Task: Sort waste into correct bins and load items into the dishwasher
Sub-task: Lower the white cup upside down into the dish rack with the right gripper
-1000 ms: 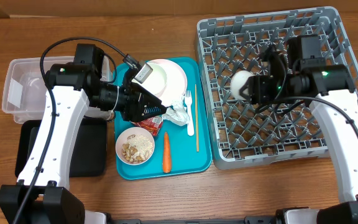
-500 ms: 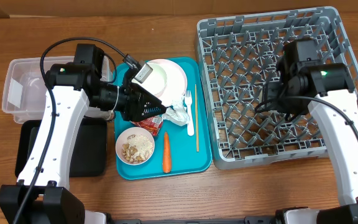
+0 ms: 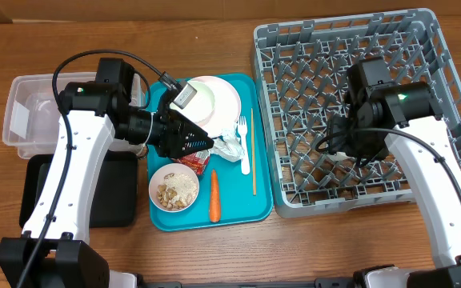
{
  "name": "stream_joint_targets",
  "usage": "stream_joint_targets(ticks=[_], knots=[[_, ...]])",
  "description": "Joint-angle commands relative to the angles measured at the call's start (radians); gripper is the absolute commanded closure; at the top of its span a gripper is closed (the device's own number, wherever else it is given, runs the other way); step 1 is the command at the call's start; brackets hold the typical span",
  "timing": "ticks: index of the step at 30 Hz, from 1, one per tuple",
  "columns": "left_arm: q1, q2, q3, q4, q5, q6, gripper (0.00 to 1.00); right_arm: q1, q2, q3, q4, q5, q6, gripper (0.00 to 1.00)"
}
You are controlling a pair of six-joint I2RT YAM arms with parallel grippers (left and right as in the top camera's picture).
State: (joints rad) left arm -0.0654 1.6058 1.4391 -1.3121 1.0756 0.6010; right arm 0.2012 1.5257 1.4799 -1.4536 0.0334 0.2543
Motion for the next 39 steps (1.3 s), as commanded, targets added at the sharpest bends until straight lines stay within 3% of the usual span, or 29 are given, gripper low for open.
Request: stream_joint_targets(ticks=[1,25,27,29,32,33,34,39], knots=[[0.000,0.004,0.002,-0.002,-0.017,-0.007,0.59,0.017,-0.009,-0.017,0.016,-0.010,0.016,0.74],[0.000,0.004,0.002,-0.018,-0.017,-0.007,0.59,0.028,-0.009,-0.281,0.234,-0.013,0.027,0.74],[0.000,0.004,0.002,-0.018,-0.017,-0.007,0.57,0.028,-0.009,-0.281,0.242,-0.013,0.027,0.61],[0.000,0.004,0.002,-0.018,-0.017,-0.007,0.48,0.028,-0.009,-0.280,0.248,-0.013,0.027,0.38],[0.000,0.004,0.002,-0.018,-0.017,-0.007,0.35,0.027,-0.009,-0.262,0.243,-0.013,0.026,0.19],[0.000,0.004,0.002,-0.018,-0.016,-0.007,0.27,0.026,-0.009,-0.227,0.231,-0.014,0.006,0.09],[0.000,0.004,0.002,-0.018,-0.016,-0.007,0.26,0.026,-0.009,-0.206,0.219,-0.013,0.000,0.02],[0.000,0.004,0.002,-0.018,-0.016,-0.033,0.24,0.026,-0.009,-0.098,0.159,-0.016,-0.031,0.00]])
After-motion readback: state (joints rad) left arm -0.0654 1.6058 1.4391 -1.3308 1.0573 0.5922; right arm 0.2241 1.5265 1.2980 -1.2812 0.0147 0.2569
